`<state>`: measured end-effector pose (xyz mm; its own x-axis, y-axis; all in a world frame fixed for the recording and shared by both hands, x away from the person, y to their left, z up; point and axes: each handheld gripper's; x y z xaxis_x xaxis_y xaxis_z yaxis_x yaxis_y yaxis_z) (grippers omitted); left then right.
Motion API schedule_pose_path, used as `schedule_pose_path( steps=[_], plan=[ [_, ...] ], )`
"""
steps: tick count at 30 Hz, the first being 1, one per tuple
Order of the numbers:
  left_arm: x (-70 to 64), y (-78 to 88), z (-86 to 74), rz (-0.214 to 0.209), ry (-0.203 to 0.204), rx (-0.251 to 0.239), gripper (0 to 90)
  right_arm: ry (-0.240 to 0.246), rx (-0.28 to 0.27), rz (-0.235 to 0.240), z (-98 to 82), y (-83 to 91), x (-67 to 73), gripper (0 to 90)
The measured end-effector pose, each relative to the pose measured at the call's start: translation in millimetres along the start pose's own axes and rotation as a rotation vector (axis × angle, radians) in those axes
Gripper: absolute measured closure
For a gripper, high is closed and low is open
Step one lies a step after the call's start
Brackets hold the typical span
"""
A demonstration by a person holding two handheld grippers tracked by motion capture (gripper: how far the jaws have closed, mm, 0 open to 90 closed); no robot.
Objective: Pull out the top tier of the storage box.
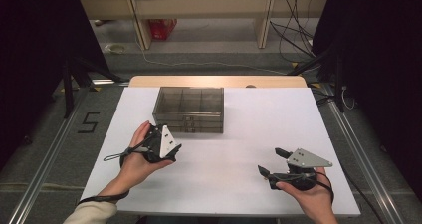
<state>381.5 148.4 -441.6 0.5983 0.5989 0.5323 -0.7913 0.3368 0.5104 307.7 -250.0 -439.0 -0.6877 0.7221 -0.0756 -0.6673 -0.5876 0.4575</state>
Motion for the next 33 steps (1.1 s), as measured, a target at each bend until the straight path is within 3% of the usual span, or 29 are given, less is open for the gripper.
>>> schedule_pose_path(
  steps=[7,12,19,21,33],
  plan=[
    [-8.9,-18.0,6.6,0.068,-0.120,0.012,26.9,-0.014,-0.002,-0.020,-2.5,5.5,-1.4,18.9],
    [-9.2,-25.6,8.8,0.086,-0.131,0.009,32.5,-0.017,-0.003,-0.023,-3.5,7.7,-1.3,18.9],
    [-12.5,-35.0,10.7,0.191,-0.233,-0.005,40.9,-0.013,-0.002,-0.019,-2.9,6.8,-0.6,18.9],
    [-14.1,-37.7,11.4,0.201,-0.267,-0.003,42.1,-0.013,0.000,-0.018,-3.0,6.5,-0.7,19.0],
    [-21.9,-49.9,15.9,0.244,-0.333,0.003,50.0,-0.024,-0.004,-0.014,-3.2,6.9,-0.8,19.1]
  ],
)
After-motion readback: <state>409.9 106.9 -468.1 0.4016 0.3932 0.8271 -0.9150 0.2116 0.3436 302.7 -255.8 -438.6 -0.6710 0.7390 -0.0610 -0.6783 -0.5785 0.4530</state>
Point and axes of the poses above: each handheld gripper's, and its own axes: y roughly backward along the jaws, z roughly out of its top, x roughly to its left, and after that the axes turned 4 degrees about y, right-handed
